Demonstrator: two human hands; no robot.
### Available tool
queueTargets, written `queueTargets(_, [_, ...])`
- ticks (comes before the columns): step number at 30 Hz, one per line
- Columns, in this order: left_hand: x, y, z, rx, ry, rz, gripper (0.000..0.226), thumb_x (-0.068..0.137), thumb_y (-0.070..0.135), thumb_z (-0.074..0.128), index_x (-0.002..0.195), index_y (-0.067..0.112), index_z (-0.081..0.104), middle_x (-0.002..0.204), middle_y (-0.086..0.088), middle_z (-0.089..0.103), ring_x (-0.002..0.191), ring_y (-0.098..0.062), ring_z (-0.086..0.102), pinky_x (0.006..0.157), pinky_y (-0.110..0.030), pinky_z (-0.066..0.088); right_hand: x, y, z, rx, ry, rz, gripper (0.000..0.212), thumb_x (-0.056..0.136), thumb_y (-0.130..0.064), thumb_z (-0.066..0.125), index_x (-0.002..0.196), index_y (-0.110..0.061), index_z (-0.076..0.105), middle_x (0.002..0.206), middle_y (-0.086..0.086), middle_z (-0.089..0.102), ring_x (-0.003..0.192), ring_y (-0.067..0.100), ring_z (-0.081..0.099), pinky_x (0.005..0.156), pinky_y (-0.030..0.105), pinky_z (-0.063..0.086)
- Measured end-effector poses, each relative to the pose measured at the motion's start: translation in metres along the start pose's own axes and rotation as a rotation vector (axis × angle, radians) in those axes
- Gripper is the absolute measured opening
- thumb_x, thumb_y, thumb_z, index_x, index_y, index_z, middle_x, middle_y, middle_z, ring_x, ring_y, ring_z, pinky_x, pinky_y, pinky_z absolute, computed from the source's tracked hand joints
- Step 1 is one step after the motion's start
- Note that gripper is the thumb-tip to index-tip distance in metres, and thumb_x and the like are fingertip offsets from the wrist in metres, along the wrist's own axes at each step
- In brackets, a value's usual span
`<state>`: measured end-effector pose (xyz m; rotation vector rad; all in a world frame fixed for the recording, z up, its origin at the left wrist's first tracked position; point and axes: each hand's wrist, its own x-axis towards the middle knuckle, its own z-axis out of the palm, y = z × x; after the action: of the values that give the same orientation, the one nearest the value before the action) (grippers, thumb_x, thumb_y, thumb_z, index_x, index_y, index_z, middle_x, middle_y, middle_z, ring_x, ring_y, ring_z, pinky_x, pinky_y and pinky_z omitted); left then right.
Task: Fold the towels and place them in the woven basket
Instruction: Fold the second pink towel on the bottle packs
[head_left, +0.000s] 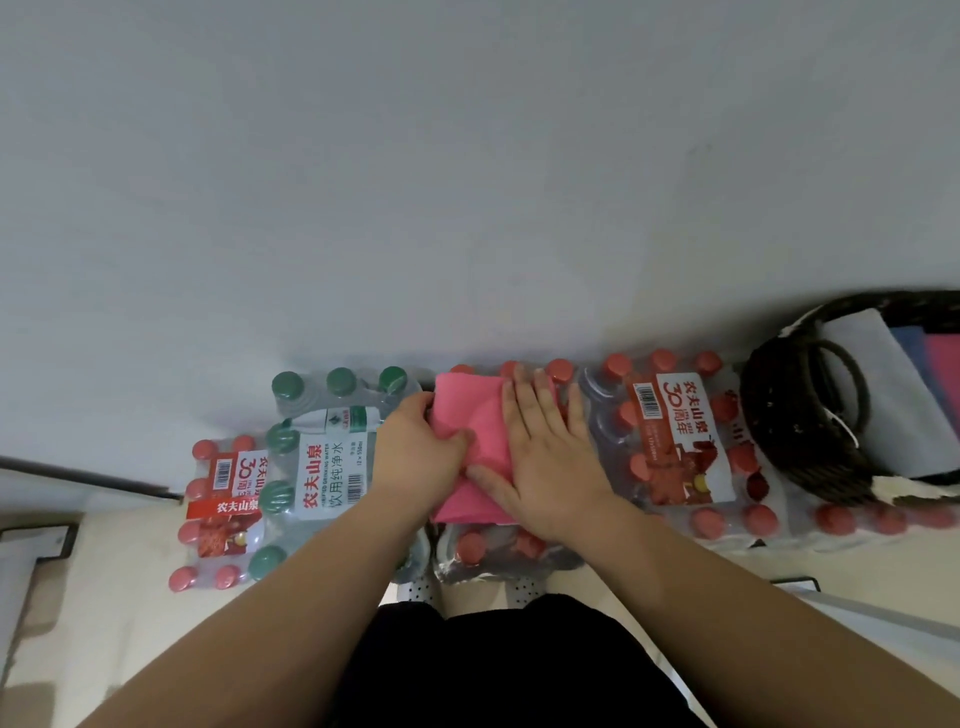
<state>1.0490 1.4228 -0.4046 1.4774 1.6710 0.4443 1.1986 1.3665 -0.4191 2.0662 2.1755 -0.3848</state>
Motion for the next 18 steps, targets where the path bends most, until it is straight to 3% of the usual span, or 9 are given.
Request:
queueTargets(3, [-0.005, 0.0, -0.002, -0.004, 0.04, 0.026, 0.044, 0.076, 0.019, 0.073, 0.118, 0.018, 0.062, 0.086, 0.01, 0.062, 0.083, -0.015, 0.063, 0.07, -0.025, 0.044, 0.003, -0.002, 0.002, -0.013, -0.001, -0.001, 0.103, 0.085, -0.078, -0.007, 0.156, -0.003, -0.002, 0.165, 0.016, -0.012, 0.151, 0.031, -0.019, 0.119, 0.058, -0.012])
queueTargets(7, [-0.011, 0.012, -0.003, 0.069, 0.11, 0.126, 0.037, 0.077, 0.016, 0.068, 0.114, 0.019, 0.063, 0.084, 0.011, 0.061, 0.073, -0.007, 0.056, 0.062, -0.02, 0.039, 0.003, 0.005, 0.001, 0.073, -0.004, -0.014, 0.1, 0.083, -0.074, -0.015, 0.156, -0.006, -0.009, 0.164, 0.013, -0.019, 0.149, 0.027, -0.025, 0.12, 0.054, -0.012])
queueTargets(11, [-0.016, 0.024, -0.002, 0.155, 0.166, 0.213, 0.025, 0.078, 0.016, 0.062, 0.103, 0.019, 0.063, 0.083, 0.005, 0.064, 0.077, -0.018, 0.061, 0.065, -0.029, 0.046, -0.027, 0.017, 0.001, 0.145, 0.011, -0.075, 0.096, 0.086, -0.074, -0.012, 0.156, -0.008, -0.011, 0.162, 0.009, -0.024, 0.147, 0.022, -0.031, 0.12, 0.053, -0.013])
queueTargets(16, [-0.031, 0.05, 0.014, 0.479, 0.075, 0.314, 0.033, 0.089, 0.023, 0.058, 0.119, 0.009, 0.054, 0.111, -0.009, 0.055, 0.097, -0.029, 0.058, 0.075, -0.032, 0.041, -0.035, 0.044, 0.008, 0.38, -0.108, -0.193, 0.091, 0.09, -0.075, 0.001, 0.156, -0.015, -0.016, 0.161, 0.002, -0.026, 0.145, 0.012, -0.034, 0.122, 0.046, -0.012])
queueTargets(18, [-0.037, 0.06, 0.025, 0.502, 0.03, 0.364, 0.024, 0.095, 0.026, 0.05, 0.112, 0.009, 0.052, 0.115, -0.01, 0.051, 0.097, -0.03, 0.057, 0.078, -0.034, 0.044, -0.032, 0.054, 0.002, 0.56, -0.129, -0.231, 0.082, 0.097, -0.068, 0.016, 0.156, -0.022, -0.018, 0.162, -0.004, -0.024, 0.144, 0.008, -0.034, 0.123, 0.042, -0.01])
